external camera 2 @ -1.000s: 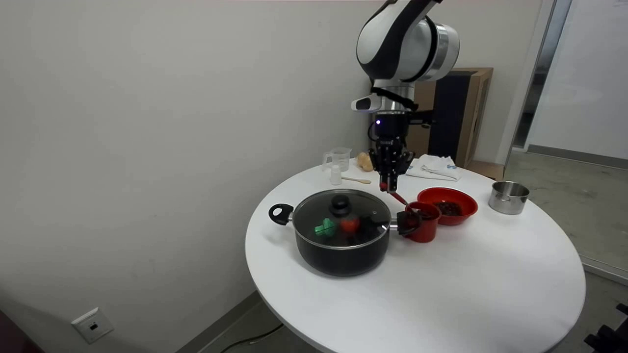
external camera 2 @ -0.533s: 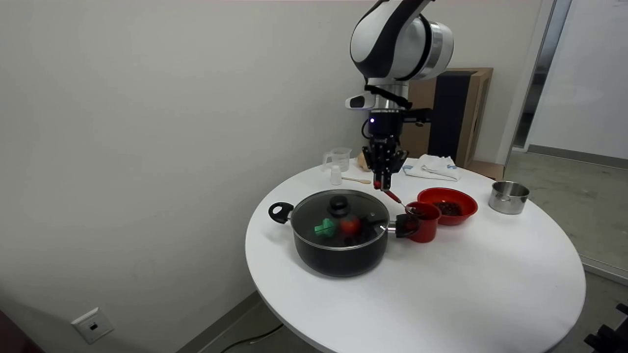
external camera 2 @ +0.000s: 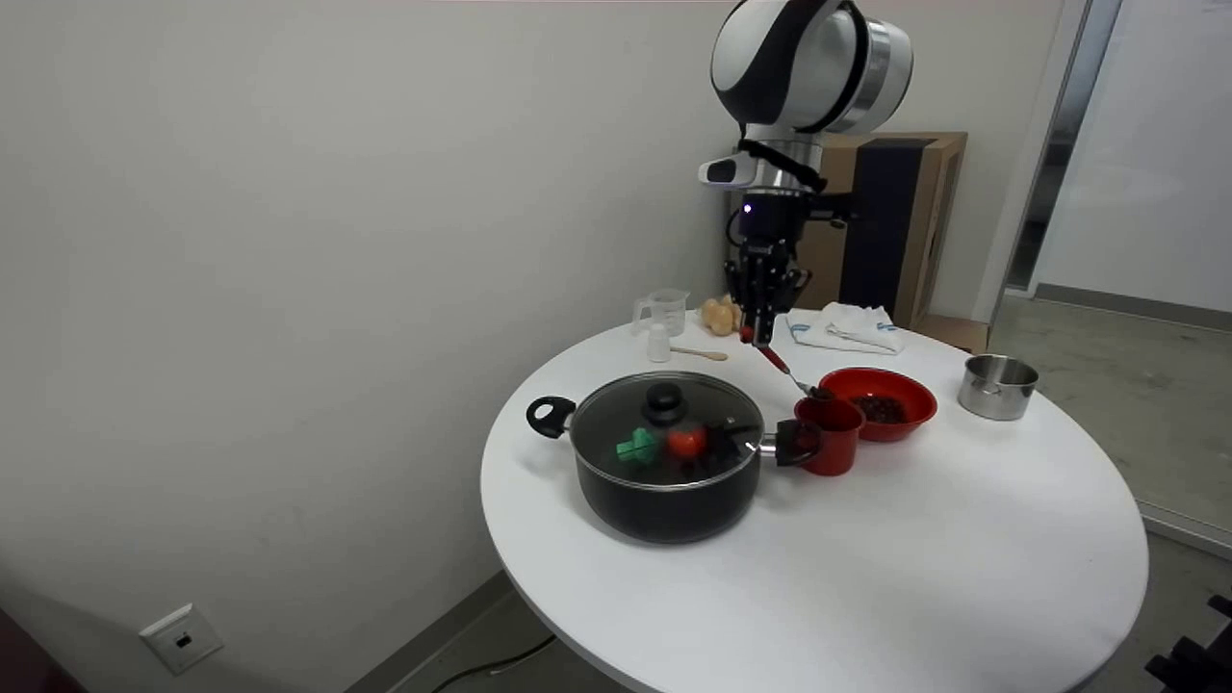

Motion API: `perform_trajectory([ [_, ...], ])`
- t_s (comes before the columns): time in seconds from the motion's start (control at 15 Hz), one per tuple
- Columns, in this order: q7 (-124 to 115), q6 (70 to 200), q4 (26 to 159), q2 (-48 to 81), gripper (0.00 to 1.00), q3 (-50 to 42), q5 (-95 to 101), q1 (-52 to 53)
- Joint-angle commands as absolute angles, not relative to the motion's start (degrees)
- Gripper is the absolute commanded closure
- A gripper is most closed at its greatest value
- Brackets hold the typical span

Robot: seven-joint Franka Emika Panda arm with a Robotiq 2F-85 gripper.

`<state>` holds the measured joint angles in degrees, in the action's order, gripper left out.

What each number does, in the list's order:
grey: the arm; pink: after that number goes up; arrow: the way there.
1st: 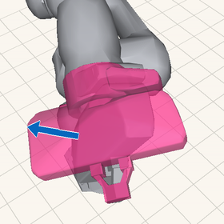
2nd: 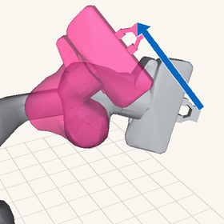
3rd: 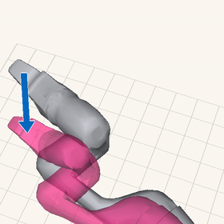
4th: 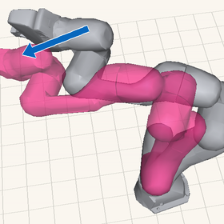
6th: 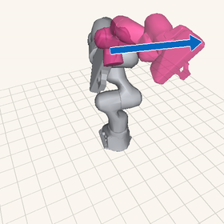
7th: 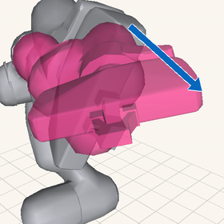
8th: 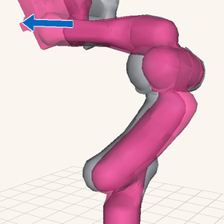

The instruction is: Put a spoonful of the things in the red bowl into the mug

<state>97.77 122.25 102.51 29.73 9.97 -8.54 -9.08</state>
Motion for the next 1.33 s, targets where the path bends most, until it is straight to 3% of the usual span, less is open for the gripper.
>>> perform_trajectory([
  [0.0, 100.8, 121.1, 102.1, 29.0, 0.91, 9.9, -11.6, -9.7],
  [1.27, 100.7, 118.9, 102.1, 28.6, 0.91, 8.0, -17.5, -8.7],
])
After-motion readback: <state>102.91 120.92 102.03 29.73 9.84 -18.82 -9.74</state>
